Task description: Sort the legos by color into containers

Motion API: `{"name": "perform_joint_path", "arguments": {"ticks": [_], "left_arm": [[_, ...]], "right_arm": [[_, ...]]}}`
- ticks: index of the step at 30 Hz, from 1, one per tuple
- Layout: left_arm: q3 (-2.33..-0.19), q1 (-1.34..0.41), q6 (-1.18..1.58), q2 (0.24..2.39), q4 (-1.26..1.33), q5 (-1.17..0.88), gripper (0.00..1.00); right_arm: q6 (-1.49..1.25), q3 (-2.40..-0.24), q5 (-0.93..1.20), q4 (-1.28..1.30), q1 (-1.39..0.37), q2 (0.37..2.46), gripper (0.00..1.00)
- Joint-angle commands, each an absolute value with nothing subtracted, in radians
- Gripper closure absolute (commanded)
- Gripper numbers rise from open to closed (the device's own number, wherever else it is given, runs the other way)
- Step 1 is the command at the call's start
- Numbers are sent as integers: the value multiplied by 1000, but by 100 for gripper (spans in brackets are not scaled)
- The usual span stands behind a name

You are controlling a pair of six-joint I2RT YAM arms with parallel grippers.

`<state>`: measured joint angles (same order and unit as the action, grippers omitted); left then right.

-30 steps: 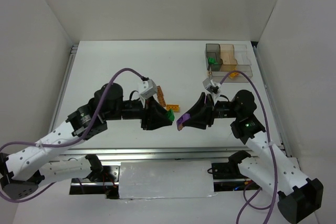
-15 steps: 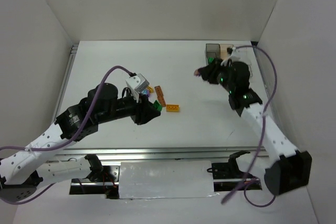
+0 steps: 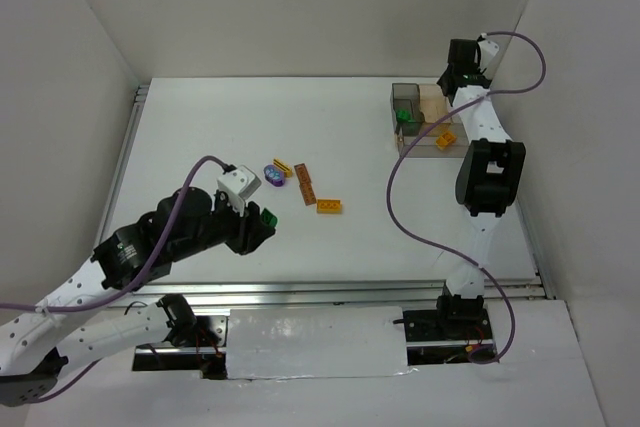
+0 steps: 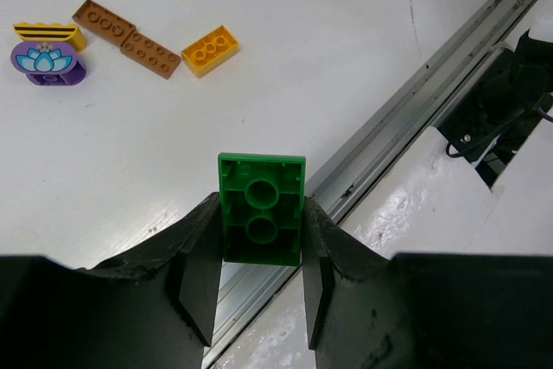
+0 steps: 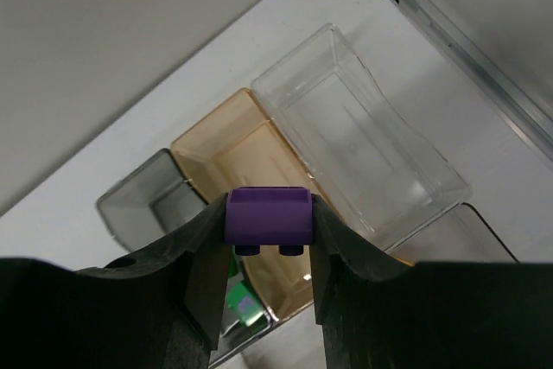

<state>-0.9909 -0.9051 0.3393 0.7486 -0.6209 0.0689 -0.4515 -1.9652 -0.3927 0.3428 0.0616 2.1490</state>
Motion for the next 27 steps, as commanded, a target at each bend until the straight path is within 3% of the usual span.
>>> {"name": "perform_joint_path", "arguments": {"ticks": [1,9,10,12,13,14,17,24,27], "left_arm": [[-988,-893,316,773,-586,77,100],[-985,-862,308,799,-586,38,100],[-985,-858,310,798,-587,34,100],[-985,-850,314,798,-584,34,100],[-986,-841,316,801,-586,28,100],[-986,-836,321,805,-586,26,100],[-988,-815,324,816,-583,9,100],[-991,-759,334,818,-546,-100,100],[-1006,-736,347,828,-513,-181,100]], "right_arm": [[-422,-2092,-422,459,63,2241,100],[-433,-2049,-350,390,64,2264,97],[-433,-2051,-342,390,66,2264,92],[-428,-2059,-327,394,66,2269,71],[-425,-2066,-324,399,64,2273,44],[-423,-2072,-318,411,66,2275,33],[-425,-2076,-322,428,67,2266,12],[-423,-2028,-261,430,64,2153,8],[-425,-1930,-33,436,58,2012,11]]}}
